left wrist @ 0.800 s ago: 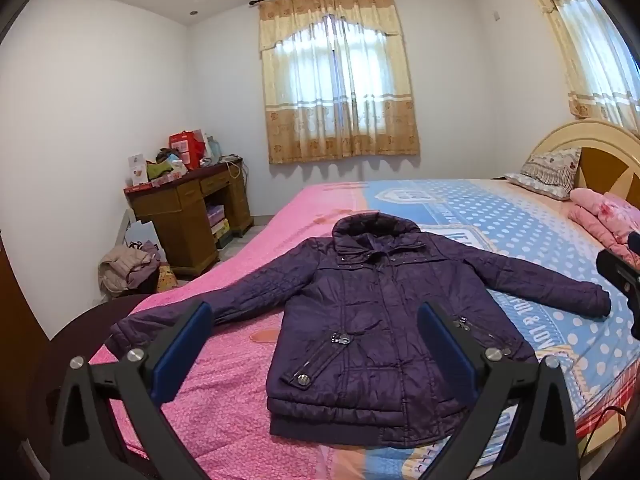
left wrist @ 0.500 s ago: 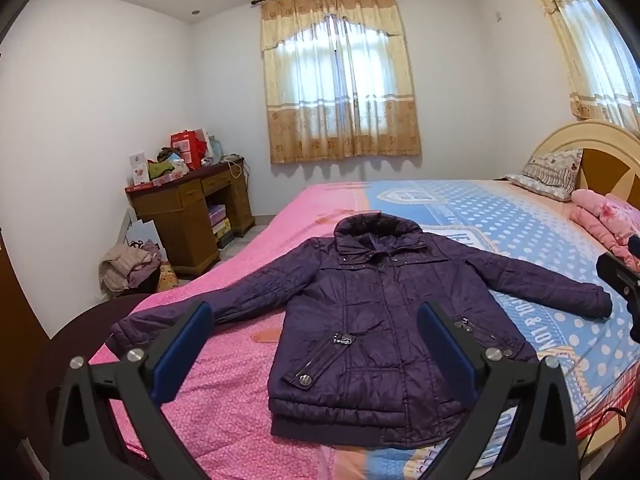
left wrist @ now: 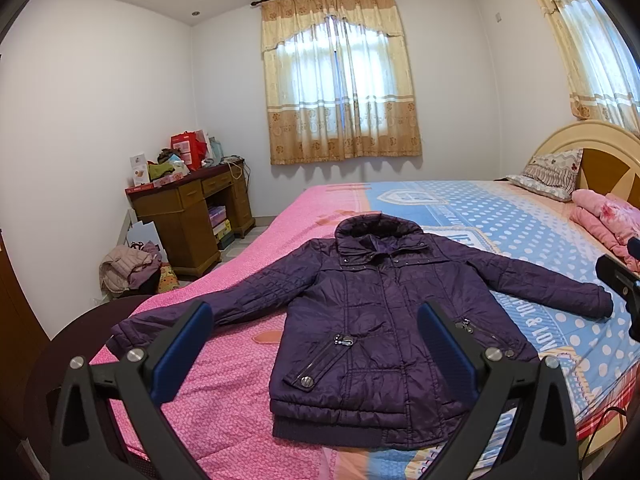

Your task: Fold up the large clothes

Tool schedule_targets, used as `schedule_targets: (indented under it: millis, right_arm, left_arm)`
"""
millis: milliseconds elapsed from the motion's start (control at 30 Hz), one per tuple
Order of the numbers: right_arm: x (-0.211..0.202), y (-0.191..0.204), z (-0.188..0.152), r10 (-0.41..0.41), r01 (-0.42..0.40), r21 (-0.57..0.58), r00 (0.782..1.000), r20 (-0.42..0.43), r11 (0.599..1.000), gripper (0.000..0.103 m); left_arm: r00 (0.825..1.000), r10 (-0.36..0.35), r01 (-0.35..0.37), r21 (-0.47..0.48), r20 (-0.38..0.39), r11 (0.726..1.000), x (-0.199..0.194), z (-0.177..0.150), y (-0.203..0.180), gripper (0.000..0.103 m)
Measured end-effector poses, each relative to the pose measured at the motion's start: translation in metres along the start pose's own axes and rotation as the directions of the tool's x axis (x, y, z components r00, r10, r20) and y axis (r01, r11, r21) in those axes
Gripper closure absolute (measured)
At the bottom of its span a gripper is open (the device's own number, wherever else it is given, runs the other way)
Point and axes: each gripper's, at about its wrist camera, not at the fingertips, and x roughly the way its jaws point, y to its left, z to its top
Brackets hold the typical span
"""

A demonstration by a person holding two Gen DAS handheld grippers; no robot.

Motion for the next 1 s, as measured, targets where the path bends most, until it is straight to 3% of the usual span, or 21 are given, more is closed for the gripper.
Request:
schedule_targets:
  millis: [1000]
  right_arm:
    - [0.0078,-0.0029,-0.0066,0.0,0.0,-0.001,1.0,-0.011,1.0,0.001]
  left_arm:
    - [1.0,0.005,-0.005,-0.007,-0.003,1.0,0.0038,0.0011,0.0064,0.0]
